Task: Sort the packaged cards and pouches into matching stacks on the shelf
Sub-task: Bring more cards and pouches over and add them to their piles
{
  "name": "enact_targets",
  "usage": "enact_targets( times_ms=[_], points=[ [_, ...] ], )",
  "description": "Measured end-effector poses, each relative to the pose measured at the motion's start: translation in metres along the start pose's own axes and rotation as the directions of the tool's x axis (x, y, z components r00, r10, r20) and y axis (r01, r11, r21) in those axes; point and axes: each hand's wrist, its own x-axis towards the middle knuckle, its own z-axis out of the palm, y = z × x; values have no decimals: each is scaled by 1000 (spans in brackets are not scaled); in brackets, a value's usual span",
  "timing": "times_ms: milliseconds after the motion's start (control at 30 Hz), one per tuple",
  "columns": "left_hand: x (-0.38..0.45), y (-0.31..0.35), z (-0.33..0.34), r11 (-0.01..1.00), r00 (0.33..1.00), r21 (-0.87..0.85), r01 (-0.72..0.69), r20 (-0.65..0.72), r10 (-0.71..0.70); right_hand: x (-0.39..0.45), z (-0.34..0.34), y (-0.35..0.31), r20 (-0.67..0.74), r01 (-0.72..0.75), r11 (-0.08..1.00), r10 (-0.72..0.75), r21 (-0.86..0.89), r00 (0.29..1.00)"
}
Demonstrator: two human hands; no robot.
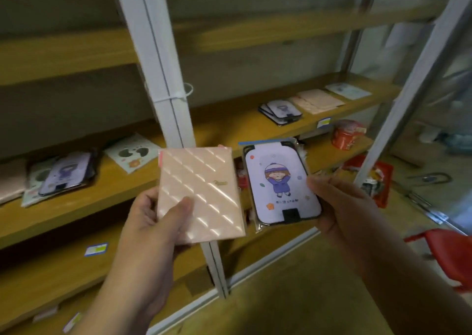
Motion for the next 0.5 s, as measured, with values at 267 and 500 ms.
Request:
enact_targets(
  times_ms=[267,500],
  points=[
    [30,-34,97,996,997,55,71,34,-73,39,-78,-17,-199,14,997,1,78,980],
    [103,-56,154,998,994,22,67,84,-68,120,-126,-45,-197,6,974,-52,-225,979]
  ],
)
